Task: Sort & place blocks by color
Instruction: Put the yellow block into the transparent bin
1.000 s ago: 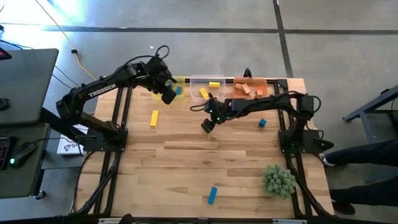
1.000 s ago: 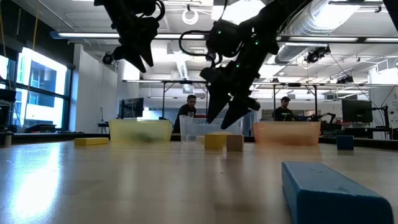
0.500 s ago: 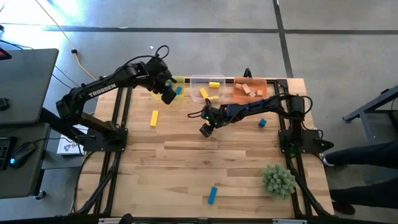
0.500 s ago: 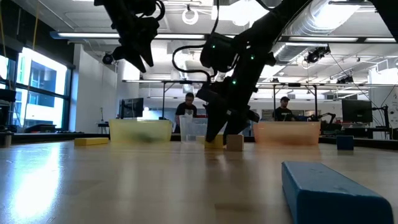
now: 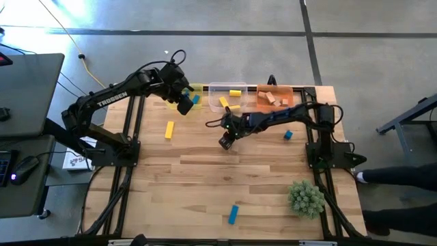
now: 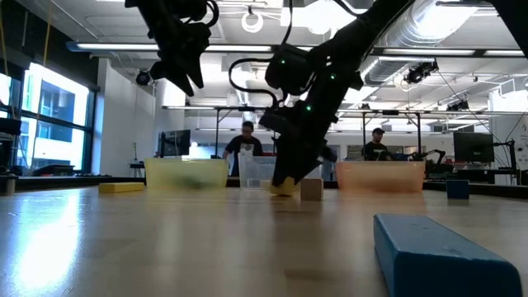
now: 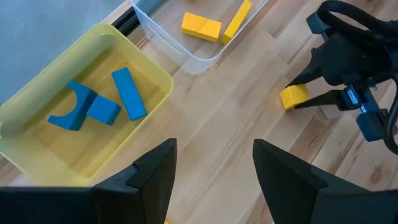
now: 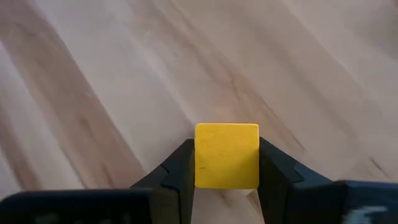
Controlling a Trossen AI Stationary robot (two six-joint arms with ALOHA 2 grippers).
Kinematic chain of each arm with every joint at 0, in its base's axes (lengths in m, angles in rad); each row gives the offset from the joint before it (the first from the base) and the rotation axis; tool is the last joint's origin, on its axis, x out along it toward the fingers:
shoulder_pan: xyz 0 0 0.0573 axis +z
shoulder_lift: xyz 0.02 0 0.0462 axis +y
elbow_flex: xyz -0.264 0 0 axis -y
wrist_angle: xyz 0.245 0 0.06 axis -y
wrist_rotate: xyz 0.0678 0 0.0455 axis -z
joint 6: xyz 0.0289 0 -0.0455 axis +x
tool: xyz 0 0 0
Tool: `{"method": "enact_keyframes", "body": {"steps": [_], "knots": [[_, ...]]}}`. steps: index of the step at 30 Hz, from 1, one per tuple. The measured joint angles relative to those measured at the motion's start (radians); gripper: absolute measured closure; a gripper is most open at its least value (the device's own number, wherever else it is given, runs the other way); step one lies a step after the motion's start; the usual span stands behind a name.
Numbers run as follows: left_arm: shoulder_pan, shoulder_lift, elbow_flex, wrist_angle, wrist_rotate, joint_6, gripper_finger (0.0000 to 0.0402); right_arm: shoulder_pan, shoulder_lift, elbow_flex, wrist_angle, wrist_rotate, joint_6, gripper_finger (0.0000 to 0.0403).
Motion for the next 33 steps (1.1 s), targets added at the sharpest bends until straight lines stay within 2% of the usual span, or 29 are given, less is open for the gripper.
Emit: {"method": "enact_keyframes", "body": {"steps": [5, 10, 21, 25, 33], "knots": [[0.000, 0.000, 0.000, 0.000, 0.000, -0.001, 0.0200, -0.037, 0.001, 0.043, -0.015, -0.087, -0.058, 0.0299], [0.000, 0.000, 0.000, 0.000, 0.000, -0.001, 0.0200, -0.084, 0.001, 0.149, -0.043, -0.135, -0.164, 0.0299], [0.000, 0.000, 0.000, -0.026, 0.000, -0.037, 0.0200, -0.221, 0.001, 0.377, -0.134, -0.118, -0.394, 0.0299], [0.000, 0.001, 0.000, -0.031, 0.000, -0.067, 0.0201, -0.277, 0.001, 0.386, -0.134, -0.096, -0.449, 0.0299], [0.000, 0.001, 0.000, -0.033, 0.000, -0.094, 0.0200, -0.371, 0.019, 0.281, -0.159, -0.113, -0.455, 0.0299]]}}
